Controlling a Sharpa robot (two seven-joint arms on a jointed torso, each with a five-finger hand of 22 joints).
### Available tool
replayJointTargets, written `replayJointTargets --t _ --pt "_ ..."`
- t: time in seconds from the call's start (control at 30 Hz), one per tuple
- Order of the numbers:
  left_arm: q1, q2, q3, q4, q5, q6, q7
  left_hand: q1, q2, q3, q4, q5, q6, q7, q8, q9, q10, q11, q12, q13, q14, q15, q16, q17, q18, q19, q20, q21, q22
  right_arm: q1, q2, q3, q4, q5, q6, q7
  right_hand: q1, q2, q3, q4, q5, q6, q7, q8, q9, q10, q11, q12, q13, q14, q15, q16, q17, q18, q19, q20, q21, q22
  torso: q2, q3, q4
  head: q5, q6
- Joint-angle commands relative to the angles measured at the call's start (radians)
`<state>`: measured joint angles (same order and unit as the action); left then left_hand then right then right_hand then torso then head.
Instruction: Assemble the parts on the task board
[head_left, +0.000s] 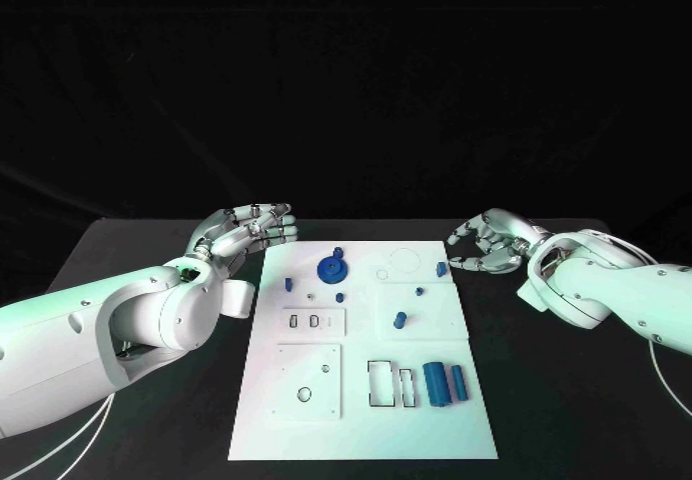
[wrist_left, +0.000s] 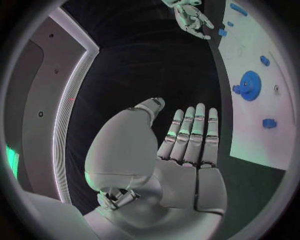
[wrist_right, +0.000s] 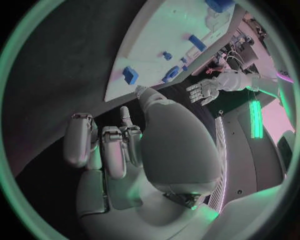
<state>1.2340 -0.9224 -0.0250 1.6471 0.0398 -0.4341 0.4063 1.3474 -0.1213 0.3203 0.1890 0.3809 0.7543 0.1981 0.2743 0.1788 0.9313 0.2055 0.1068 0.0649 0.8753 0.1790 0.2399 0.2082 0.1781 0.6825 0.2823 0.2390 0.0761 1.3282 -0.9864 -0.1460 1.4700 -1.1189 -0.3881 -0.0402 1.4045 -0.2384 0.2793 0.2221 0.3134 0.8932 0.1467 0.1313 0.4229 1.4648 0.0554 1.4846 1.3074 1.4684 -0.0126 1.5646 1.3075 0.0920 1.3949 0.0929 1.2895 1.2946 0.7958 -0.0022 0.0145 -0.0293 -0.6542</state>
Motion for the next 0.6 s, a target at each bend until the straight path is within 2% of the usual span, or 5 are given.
replayJointTargets --t 0.03,0.13,0.3,0.43,0.6 --pt "0.001 0.002 0.001 0.0 0.001 0.016 0.016 -0.009 0.0 0.005 -0.003 0.002 -0.005 0.044 -0.004 0.001 -0.005 0.005 -0.006 0.001 -0.008 -0.003 -0.006 0.001 -0.001 -0.008 0.001 -0.004 -0.001 -0.002 0.002 0.0 -0.003 -0.028 0.044 0.015 0.01 0.0 0.007 -0.001 -0.005 -0.004 -0.001 0.003 -0.002 0.032 0.006 -0.002 0.165 0.102 0.004 0.006 0.263 -0.011 -0.005 0.004 -0.006 -0.001 0.001 -0.0023 -0.0006 0.0 0.001" --pt "0.001 0.003 0.001 -0.002 0.001 0.017 0.016 -0.009 0.0 0.005 -0.003 0.002 -0.005 0.044 -0.004 0.001 -0.005 0.005 -0.006 0.001 -0.008 -0.003 -0.006 0.001 -0.001 -0.008 0.001 -0.004 -0.001 -0.004 0.004 -0.001 -0.007 -0.034 0.057 0.014 0.013 0.0 0.009 -0.003 -0.007 -0.002 -0.002 0.005 -0.002 0.032 0.006 -0.002 0.165 0.102 0.004 0.006 0.263 -0.011 -0.005 0.004 -0.006 0.0 0.001 -0.0036 0.0012 -0.001 0.001" --pt "0.001 0.003 0.001 -0.003 0.002 0.016 0.015 -0.009 0.0 0.005 -0.003 0.002 -0.005 0.044 -0.004 0.001 -0.005 0.005 -0.006 0.001 -0.008 -0.003 -0.006 0.001 -0.001 -0.008 0.001 -0.004 -0.001 -0.009 0.012 -0.003 -0.009 -0.046 0.067 0.017 0.014 0.0 0.01 -0.004 -0.007 -0.001 -0.002 0.006 -0.002 0.032 0.006 -0.002 0.165 0.102 0.004 0.006 0.263 -0.011 -0.005 0.004 -0.006 0.0 0.0 -0.0021 0.0006 0.005 0.0" --pt "0.001 0.005 0.001 -0.005 0.002 0.016 0.015 -0.009 0.0 0.005 -0.003 0.002 -0.005 0.044 -0.004 0.001 -0.005 0.005 -0.006 0.001 -0.008 -0.003 -0.006 0.001 -0.001 -0.008 0.001 -0.004 -0.001 -0.013 0.02 -0.003 -0.011 -0.051 0.068 0.018 0.016 -0.001 0.011 -0.005 -0.008 0.0 -0.002 0.006 -0.002 0.032 0.006 -0.002 0.165 0.102 0.004 0.006 0.263 -0.011 -0.006 0.004 -0.007 0.0 0.0 -0.003 0.0023 0.004 -0.001" --pt "0.001 0.005 0.001 -0.005 0.002 0.016 0.015 -0.009 -0.001 0.006 -0.003 0.002 -0.005 0.044 -0.004 0.001 -0.005 0.005 -0.006 0.001 -0.008 -0.003 -0.007 0.001 -0.001 -0.009 0.001 -0.004 -0.001 -0.015 0.028 -0.004 -0.013 -0.063 0.064 0.014 0.021 0.003 0.017 -0.008 -0.006 0.008 -0.003 0.012 -0.002 0.036 0.005 0.003 0.17 0.102 0.004 0.006 0.263 -0.011 -0.004 0.004 -0.005 0.002 0.001 -0.0039 0.0012 0.003 -0.002"
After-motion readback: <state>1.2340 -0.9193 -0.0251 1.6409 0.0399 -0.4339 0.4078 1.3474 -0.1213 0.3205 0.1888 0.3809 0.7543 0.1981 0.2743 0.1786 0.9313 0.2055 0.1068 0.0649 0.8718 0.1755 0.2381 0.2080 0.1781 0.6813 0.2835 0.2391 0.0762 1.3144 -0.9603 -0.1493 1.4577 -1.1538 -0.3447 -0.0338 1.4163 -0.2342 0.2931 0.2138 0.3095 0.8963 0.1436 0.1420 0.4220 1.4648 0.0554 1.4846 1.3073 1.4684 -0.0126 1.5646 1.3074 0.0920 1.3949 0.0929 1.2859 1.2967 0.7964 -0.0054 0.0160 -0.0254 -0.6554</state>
